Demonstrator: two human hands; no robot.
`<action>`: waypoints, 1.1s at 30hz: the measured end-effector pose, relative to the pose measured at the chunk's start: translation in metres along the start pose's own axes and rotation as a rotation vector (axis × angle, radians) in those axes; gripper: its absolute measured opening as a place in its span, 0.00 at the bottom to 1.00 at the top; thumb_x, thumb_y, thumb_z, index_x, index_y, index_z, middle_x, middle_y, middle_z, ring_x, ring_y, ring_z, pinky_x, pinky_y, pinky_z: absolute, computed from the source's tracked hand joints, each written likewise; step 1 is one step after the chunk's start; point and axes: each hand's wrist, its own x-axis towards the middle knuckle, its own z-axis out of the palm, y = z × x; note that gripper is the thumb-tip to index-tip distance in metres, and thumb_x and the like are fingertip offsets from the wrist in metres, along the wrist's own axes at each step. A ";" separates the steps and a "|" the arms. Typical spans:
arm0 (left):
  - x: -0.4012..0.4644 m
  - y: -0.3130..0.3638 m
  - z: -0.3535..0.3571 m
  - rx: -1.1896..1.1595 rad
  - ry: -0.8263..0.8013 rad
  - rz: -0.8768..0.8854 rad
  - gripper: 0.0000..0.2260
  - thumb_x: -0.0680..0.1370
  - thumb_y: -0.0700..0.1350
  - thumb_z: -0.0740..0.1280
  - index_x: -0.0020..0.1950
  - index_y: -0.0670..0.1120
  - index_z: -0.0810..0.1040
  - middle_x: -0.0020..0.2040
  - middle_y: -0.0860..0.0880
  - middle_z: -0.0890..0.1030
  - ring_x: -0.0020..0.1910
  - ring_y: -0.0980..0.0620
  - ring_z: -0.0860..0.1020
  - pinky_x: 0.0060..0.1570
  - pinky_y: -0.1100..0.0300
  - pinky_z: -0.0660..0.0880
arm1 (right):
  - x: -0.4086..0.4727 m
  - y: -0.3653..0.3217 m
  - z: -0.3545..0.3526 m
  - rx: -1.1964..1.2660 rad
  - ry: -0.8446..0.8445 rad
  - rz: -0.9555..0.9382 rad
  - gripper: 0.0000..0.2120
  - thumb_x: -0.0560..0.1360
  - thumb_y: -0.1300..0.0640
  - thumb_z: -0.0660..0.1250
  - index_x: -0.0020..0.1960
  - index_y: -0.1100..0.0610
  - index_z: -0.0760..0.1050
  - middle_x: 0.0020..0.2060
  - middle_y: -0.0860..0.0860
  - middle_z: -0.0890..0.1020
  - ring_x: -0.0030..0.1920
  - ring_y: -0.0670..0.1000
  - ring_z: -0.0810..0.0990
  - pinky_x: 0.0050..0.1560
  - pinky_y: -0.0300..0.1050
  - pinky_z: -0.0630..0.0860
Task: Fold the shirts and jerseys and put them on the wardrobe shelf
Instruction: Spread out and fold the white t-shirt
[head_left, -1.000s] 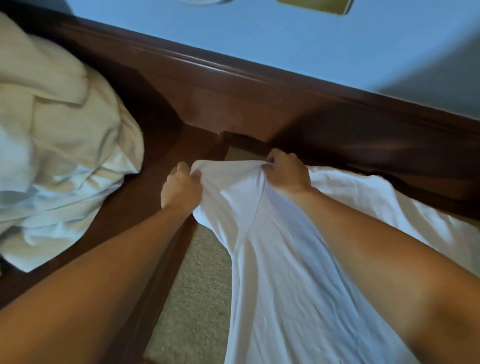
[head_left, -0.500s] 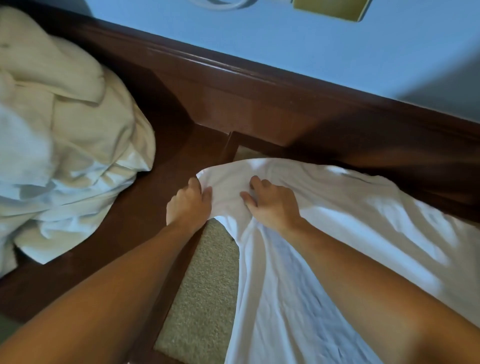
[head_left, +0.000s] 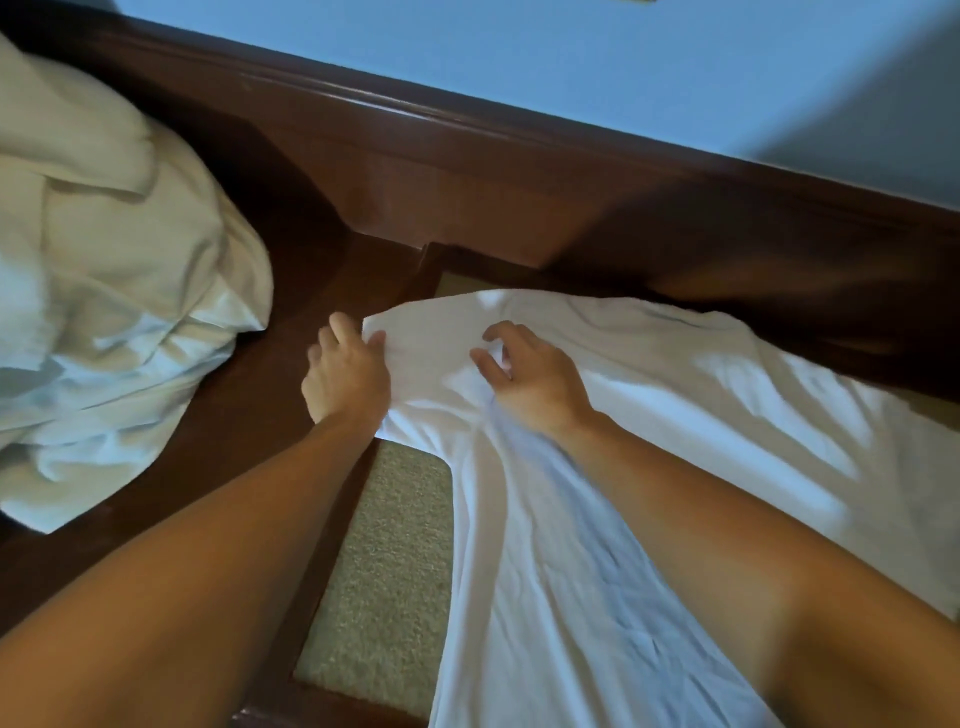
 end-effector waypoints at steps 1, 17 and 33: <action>-0.005 0.009 0.004 0.049 0.069 0.078 0.17 0.83 0.54 0.59 0.62 0.42 0.71 0.59 0.38 0.76 0.59 0.36 0.74 0.54 0.41 0.71 | -0.008 0.011 -0.008 -0.028 0.083 -0.034 0.14 0.82 0.44 0.62 0.60 0.52 0.76 0.52 0.48 0.81 0.46 0.51 0.81 0.44 0.42 0.75; -0.163 0.295 0.095 -0.201 -0.398 0.749 0.12 0.84 0.45 0.58 0.65 0.47 0.77 0.58 0.45 0.81 0.55 0.42 0.79 0.52 0.51 0.75 | -0.154 0.258 -0.204 -0.369 0.276 0.663 0.16 0.84 0.55 0.58 0.68 0.55 0.76 0.59 0.58 0.82 0.58 0.62 0.80 0.54 0.51 0.76; -0.125 0.384 0.139 -0.172 -0.382 0.384 0.13 0.80 0.46 0.59 0.62 0.46 0.75 0.56 0.39 0.78 0.56 0.35 0.77 0.57 0.46 0.76 | -0.145 0.342 -0.227 -0.354 0.268 0.745 0.11 0.85 0.53 0.57 0.60 0.57 0.73 0.50 0.61 0.82 0.51 0.64 0.81 0.42 0.46 0.67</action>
